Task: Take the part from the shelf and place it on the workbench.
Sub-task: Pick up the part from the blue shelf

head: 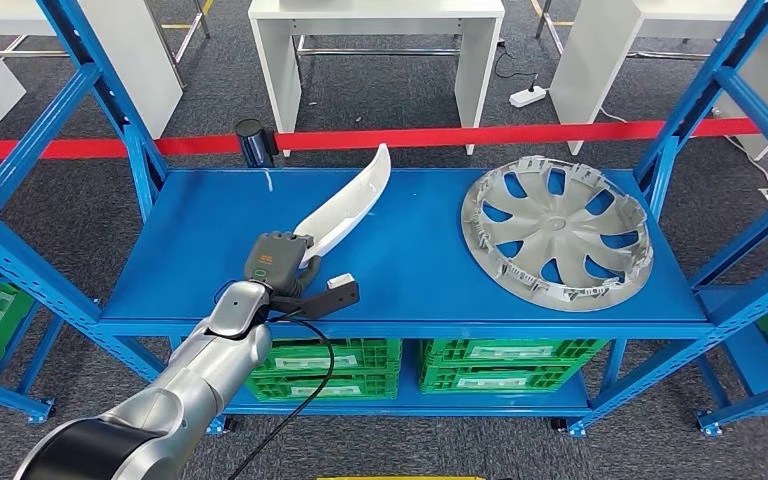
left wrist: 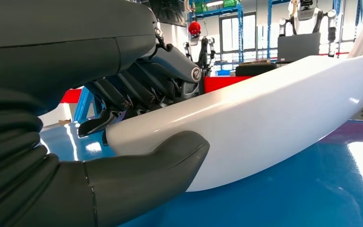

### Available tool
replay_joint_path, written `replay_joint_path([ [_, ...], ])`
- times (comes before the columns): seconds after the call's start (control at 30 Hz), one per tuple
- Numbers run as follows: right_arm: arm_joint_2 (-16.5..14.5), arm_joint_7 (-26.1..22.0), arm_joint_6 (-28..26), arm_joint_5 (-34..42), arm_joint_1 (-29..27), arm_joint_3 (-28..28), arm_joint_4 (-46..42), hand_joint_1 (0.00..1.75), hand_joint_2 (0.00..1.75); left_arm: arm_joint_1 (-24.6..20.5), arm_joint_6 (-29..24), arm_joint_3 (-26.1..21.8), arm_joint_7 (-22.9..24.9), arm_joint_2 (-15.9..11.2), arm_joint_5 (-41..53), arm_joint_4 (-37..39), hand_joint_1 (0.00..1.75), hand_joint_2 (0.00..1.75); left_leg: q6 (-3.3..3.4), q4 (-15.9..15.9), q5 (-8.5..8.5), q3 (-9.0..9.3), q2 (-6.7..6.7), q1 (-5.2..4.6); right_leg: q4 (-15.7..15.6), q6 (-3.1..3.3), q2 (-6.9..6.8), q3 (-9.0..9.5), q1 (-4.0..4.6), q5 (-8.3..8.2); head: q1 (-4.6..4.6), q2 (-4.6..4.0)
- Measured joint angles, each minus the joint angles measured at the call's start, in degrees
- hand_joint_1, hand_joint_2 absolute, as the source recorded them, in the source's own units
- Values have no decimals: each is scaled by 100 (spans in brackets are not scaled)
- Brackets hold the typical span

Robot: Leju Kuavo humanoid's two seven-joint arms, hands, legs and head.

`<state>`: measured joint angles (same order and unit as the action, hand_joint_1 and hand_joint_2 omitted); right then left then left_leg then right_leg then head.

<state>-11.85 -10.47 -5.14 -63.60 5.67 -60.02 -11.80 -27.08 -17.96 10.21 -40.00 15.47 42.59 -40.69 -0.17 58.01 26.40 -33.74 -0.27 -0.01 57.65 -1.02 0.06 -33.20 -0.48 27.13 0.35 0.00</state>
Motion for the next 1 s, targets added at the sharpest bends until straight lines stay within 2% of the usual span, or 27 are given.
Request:
replay_joint_path([
  [1.0, 0, 0, 0, -2, -7, 0, 0, 0, 0, 190, 288, 275, 14, -2, -274, -375, 175, 175, 0, 0, 0, -1, -1, 0, 0, 0, -2, 1, 0, 1, 0, 0],
])
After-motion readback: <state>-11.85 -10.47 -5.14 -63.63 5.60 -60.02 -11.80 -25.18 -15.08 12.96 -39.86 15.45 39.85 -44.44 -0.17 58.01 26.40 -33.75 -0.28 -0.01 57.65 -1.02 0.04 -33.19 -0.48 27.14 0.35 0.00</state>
